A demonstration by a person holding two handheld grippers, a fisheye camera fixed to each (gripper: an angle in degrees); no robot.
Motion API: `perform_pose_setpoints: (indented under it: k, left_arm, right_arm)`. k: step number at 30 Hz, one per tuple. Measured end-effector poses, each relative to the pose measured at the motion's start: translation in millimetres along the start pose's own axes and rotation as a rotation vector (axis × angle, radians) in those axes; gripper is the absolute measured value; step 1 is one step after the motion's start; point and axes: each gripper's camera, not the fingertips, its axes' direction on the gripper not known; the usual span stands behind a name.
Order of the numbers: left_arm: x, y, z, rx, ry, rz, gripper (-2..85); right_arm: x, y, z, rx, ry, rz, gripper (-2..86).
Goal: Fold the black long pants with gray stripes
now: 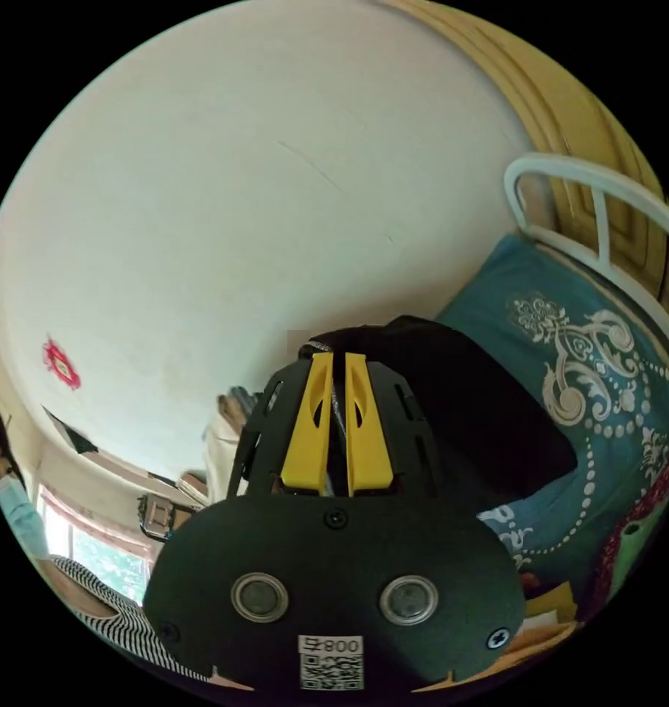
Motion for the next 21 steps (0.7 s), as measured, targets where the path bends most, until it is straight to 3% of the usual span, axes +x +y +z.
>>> perform_pose_setpoints:
  k: [11,21]
  left_arm:
    - [8,76,-87,0.074,0.085,0.174,0.2]
    - [34,178,-212,0.162,0.218,0.433,2.5]
  right_arm:
    - [-217,8,-176,0.168,-0.204,-0.339,2.4]
    - [-457,82,-314,0.241,-0.455,-0.576,2.4]
